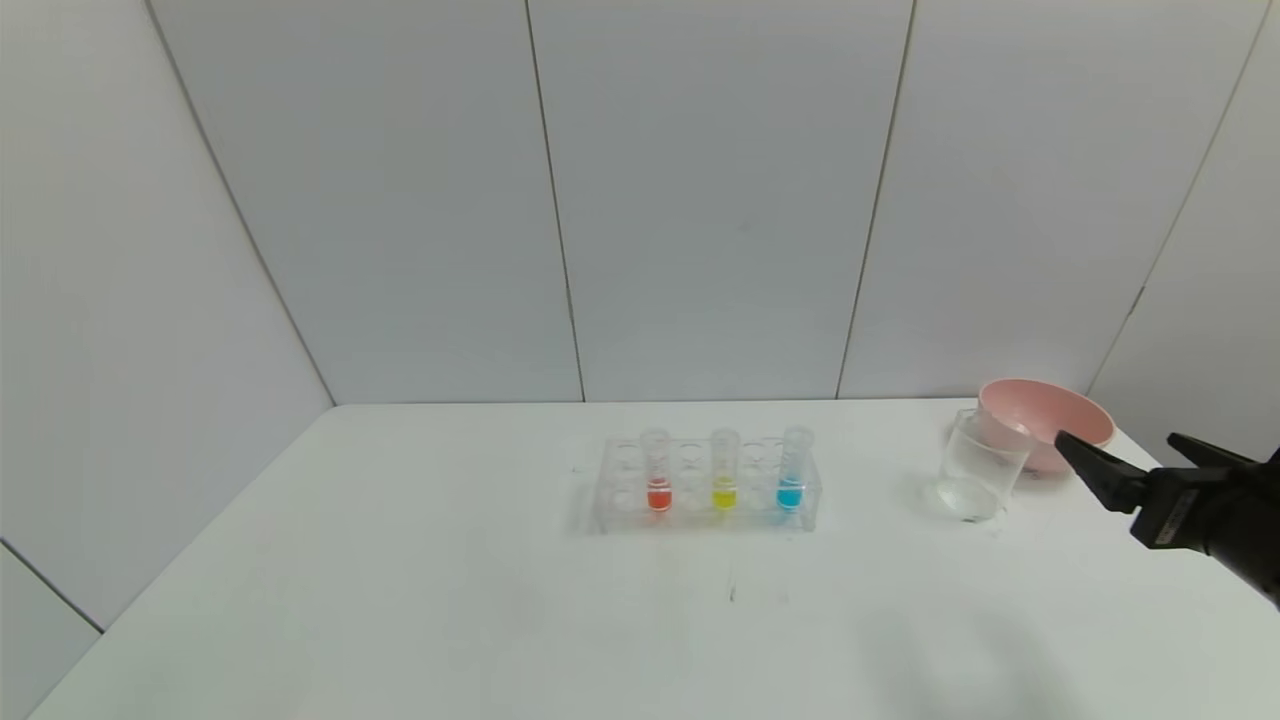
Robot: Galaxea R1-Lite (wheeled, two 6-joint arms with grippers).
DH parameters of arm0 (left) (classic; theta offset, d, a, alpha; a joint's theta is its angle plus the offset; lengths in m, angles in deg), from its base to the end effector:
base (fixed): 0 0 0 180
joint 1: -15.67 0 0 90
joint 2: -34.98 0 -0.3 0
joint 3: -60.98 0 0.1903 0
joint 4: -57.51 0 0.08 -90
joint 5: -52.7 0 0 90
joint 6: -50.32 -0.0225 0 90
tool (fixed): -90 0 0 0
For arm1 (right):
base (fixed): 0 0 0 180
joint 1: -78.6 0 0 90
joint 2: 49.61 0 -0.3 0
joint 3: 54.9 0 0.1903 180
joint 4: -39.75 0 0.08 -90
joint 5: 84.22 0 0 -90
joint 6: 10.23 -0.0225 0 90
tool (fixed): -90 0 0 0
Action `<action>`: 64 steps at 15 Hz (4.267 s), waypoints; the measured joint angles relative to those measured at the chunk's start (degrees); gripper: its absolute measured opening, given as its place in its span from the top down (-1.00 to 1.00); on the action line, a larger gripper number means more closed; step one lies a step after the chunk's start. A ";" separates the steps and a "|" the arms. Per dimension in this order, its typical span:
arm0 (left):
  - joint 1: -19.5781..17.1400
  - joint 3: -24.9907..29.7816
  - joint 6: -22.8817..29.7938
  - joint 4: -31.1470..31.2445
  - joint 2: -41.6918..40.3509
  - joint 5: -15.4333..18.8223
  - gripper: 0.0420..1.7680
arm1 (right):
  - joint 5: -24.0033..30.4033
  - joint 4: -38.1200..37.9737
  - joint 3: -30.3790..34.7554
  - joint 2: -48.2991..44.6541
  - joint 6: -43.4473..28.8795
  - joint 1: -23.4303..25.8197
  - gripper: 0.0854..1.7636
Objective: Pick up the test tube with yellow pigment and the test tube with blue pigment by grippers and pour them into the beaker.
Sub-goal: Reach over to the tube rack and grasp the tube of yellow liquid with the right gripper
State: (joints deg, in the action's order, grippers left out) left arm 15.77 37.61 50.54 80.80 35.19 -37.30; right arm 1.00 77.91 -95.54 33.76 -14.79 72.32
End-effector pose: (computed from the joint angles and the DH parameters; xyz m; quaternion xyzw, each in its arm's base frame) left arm -0.0225 0.0000 0.0757 -0.0019 0.0011 -0.0009 1.0000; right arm 0.2062 0.0208 0.1607 0.0359 0.0402 0.0115 0.9985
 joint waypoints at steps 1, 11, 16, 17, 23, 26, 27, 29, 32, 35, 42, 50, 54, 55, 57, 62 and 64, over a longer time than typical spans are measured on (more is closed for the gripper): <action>0.00 0.00 0.02 0.00 0.00 0.00 -1.00 | -3.05 4.33 -0.11 4.13 -0.12 -2.45 -0.94; 0.00 0.00 0.02 0.00 0.00 0.00 -1.00 | -29.67 9.19 -14.70 27.01 -4.44 -35.73 -0.94; 0.00 0.00 0.02 0.00 0.00 0.00 -1.00 | -34.52 6.73 -22.97 33.37 -4.52 -45.59 -0.94; 0.00 0.00 0.02 0.00 0.00 0.00 -1.00 | -34.99 6.74 -23.56 34.24 -4.55 -46.45 -0.94; 0.00 0.00 0.02 0.00 0.00 0.00 -1.00 | -35.15 7.17 -24.54 37.69 -4.68 -47.19 -0.94; 0.00 0.00 0.02 0.00 0.00 0.00 -1.00 | -35.05 7.17 -25.86 38.81 -4.68 -46.64 -0.94; 0.00 0.00 0.02 0.02 0.00 0.00 -1.00 | -34.99 7.17 -26.30 39.18 -4.68 -46.45 -0.94; 0.00 0.00 0.02 0.00 0.00 0.00 -1.00 | -34.66 7.17 -27.78 40.11 -4.68 -45.42 -0.94; 0.00 0.00 0.00 0.00 0.00 0.00 -1.00 | -32.96 6.63 -31.70 41.96 -4.47 -43.11 -0.94; 0.00 0.00 0.00 0.00 0.00 0.00 -1.00 | -30.66 4.27 -36.47 44.22 -4.17 -40.35 -0.94; 0.00 0.00 0.02 0.00 0.00 0.00 -1.00 | -27.76 3.80 -44.82 49.92 -2.55 -37.16 -0.94; 0.00 0.00 0.02 0.02 0.00 0.00 -1.00 | -27.12 2.44 -52.24 54.83 -0.09 -35.41 -0.93; 0.00 0.00 0.02 0.00 0.00 0.02 -1.00 | -26.99 1.58 -54.58 55.95 -0.09 -34.87 -0.90; 0.00 0.00 0.02 0.00 0.00 0.00 -1.00 | -26.99 1.61 -54.92 56.19 -0.09 -34.73 -0.89; 0.00 0.00 0.02 0.00 0.00 0.00 -1.00 | -26.89 1.69 -55.25 56.49 -0.06 -34.57 -0.88; 0.00 0.00 0.00 0.00 0.00 0.00 -1.00 | -26.89 1.62 -55.69 56.82 -0.09 -34.24 -0.86; 0.00 0.00 0.00 0.00 0.00 0.00 -1.00 | -26.89 1.69 -55.65 56.84 -0.09 -34.10 -0.86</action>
State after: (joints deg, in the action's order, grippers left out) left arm 15.77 37.61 50.54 80.80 35.19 -37.30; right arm -25.89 79.61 -151.19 90.61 -14.88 38.22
